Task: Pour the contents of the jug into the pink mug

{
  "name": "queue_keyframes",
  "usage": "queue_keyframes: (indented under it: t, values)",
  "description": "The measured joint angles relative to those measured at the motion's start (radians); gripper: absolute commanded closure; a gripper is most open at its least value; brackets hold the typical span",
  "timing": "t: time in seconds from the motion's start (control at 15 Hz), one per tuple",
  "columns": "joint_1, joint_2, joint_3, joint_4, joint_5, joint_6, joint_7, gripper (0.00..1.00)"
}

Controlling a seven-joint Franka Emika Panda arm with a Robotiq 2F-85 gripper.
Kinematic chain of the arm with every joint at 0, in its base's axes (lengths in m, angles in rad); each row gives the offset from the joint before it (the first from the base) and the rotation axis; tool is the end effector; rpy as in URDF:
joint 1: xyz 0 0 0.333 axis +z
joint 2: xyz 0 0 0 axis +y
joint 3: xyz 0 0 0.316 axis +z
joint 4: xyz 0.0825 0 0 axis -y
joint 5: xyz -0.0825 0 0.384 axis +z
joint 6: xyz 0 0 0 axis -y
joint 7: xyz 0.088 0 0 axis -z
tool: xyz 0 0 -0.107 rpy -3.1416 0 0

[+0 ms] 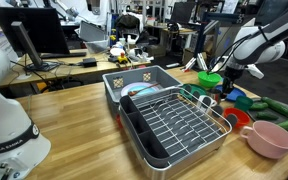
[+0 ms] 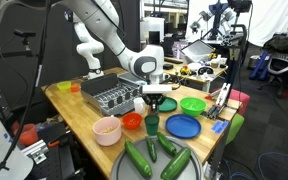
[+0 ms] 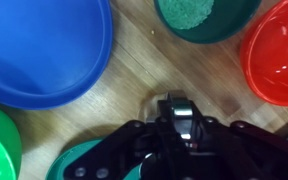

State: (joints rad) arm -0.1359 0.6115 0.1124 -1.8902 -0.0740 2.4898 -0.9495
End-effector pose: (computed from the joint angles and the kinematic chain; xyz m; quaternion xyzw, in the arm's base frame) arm 0.6314 -0.0174 0.1798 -0.8858 -0.4640 -0.0016 0.0104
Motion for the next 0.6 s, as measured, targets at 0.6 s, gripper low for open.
queue_keyframes:
  t: [0.6]
  values:
    - [0.002,-0.043,-0.012,0.003,-0.025,-0.005,-0.019,0.0]
